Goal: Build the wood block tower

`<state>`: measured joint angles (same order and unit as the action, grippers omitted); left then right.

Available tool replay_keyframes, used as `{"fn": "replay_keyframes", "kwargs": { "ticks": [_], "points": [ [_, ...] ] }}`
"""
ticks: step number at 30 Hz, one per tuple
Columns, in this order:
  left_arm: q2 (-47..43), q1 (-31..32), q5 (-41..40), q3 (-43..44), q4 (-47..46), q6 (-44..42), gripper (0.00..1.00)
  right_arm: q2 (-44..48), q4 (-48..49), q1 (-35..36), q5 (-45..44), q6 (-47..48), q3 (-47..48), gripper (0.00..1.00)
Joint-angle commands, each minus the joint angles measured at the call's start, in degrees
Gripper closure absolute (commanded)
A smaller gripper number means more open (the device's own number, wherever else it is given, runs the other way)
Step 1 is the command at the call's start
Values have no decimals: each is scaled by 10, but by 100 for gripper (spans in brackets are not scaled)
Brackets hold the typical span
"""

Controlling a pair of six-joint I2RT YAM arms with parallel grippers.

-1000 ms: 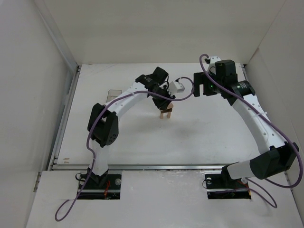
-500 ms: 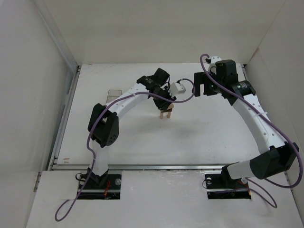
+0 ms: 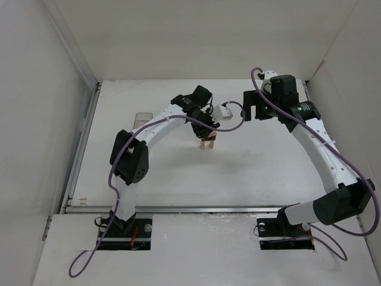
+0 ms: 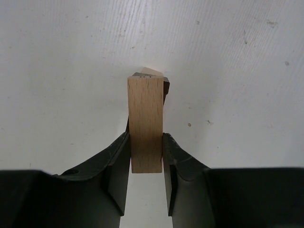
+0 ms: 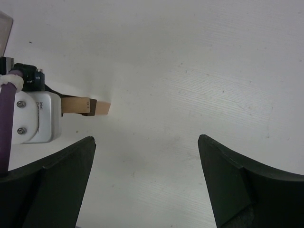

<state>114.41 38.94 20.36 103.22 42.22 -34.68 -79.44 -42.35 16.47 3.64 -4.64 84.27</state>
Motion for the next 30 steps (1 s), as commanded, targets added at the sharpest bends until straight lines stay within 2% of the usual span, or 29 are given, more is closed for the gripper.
{"fn": "replay_keyframes", "kwargs": {
  "ticks": [1,8,20,30],
  "points": [
    [-44,3,13,22,28,-54,78,21,24,-5,8,8,-2,6],
    [-44,3,30,22,28,-101,78,21,29,-5,8,8,-8,6],
    [-44,3,43,22,2,-74,79,21,29,-5,14,8,-13,6],
    [-44,-7,37,22,3,-86,79,21,29,-5,14,8,-13,6]
  ]
}}
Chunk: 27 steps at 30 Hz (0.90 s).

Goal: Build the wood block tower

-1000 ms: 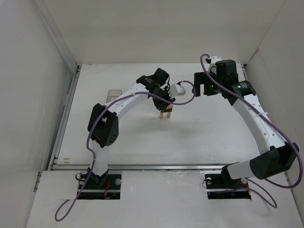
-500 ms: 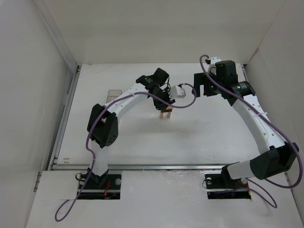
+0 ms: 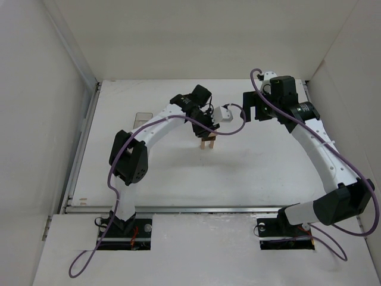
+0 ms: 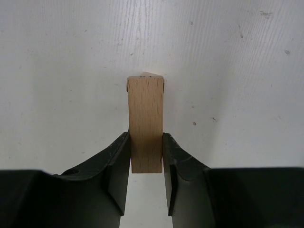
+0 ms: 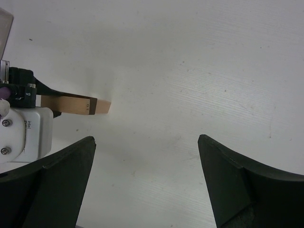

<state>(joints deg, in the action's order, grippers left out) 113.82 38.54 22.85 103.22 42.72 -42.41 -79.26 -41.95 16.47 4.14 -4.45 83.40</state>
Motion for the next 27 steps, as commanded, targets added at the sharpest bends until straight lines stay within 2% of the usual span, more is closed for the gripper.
{"fn": "replay_keyframes", "kwargs": {
  "ticks": [1,14,27],
  "points": [
    [-38,-3,12,22,-2,-8,79,14,25,-5,9,6,-4,6],
    [-33,-3,36,11,-2,-8,77,9,20,-10,9,6,6,6],
    [-33,-3,14,-6,-7,-8,75,9,20,-10,14,6,6,6]
  ]
}}
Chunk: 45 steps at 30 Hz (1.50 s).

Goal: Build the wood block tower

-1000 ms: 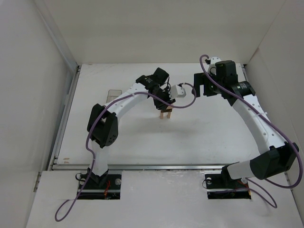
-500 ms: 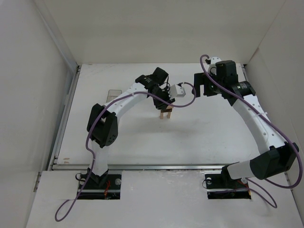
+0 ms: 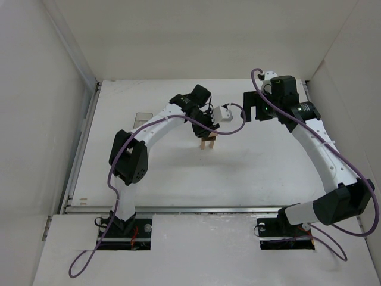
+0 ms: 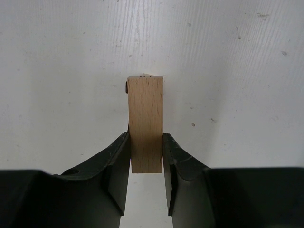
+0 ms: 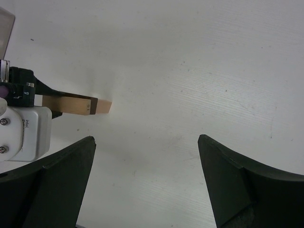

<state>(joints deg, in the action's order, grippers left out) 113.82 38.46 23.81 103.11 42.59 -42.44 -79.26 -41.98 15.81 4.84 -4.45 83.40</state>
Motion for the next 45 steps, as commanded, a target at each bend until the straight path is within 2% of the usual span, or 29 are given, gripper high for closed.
{"fn": "replay_keyframes", "kwargs": {
  "ticks": [1,8,14,19,23,26,31,35,36,37,39,40,42,43,45],
  "points": [
    [-33,-2,4,-5,-11,-8,75,9,20,-3,7,6,6,6],
    [-27,-2,-1,-10,-11,-8,73,9,20,-3,7,6,6,6],
    [-27,-2,-1,-15,-16,-8,60,9,20,-3,7,6,6,4],
    [-27,-2,-6,-15,-16,-3,58,9,15,-3,7,6,6,4],
    [-27,-2,-6,17,-3,4,55,9,15,-3,12,6,6,4],
    [-33,-2,10,51,13,10,54,9,15,-3,12,6,6,0],
    [-61,-14,31,119,5,65,45,9,15,-3,5,0,6,0],
    [-100,-44,-82,119,-90,209,41,22,25,-3,-78,-42,19,0],
    [-107,-63,-163,119,-101,238,38,22,25,-10,-146,-65,19,0],
    [-107,-74,-209,125,-117,290,29,27,25,-10,-185,-75,19,0],
    [-119,-111,-303,126,-124,335,21,33,17,-10,-269,-95,24,0],
    [-119,-125,-385,119,-132,354,19,33,1,-10,-363,-120,24,0],
    [-140,-158,-442,98,-138,399,13,39,-13,-15,-465,-150,24,0],
    [-148,-193,-478,89,-145,414,11,46,-13,-15,-549,-169,18,0],
    [-166,-231,-493,56,-153,440,9,54,-18,-15,-610,-180,4,0]
  ]
}}
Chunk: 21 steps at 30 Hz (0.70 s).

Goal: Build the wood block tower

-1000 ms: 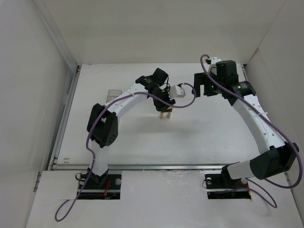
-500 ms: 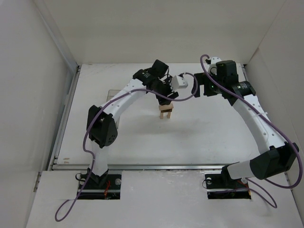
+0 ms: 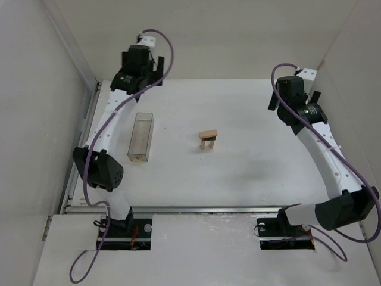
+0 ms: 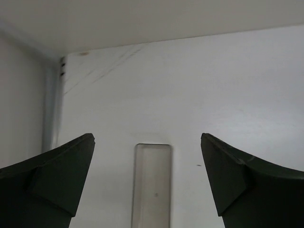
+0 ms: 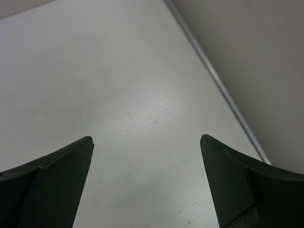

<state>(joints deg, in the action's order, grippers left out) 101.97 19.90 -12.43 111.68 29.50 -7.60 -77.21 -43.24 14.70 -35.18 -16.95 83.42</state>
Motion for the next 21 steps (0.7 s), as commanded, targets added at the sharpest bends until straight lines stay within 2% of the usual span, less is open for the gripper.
{"fn": "replay_keyframes", "kwargs": {
  "ticks": [1,4,9,14,21],
  "points": [
    [-64,-79,-136,-38,-27,116,7,43,-5,-4,-231,-55,3,0],
    [-84,-115,-168,-62,-32,140,1,57,19,-4,-250,-55,-12,0],
    [-96,-128,-210,-77,-37,131,1,51,32,-4,-218,-66,-13,0],
    [-96,-128,-204,-83,-37,131,1,19,-9,-4,-218,-98,45,0],
    [-101,-128,-197,-83,-37,131,1,12,-27,-4,-218,-98,46,0]
  ]
}}
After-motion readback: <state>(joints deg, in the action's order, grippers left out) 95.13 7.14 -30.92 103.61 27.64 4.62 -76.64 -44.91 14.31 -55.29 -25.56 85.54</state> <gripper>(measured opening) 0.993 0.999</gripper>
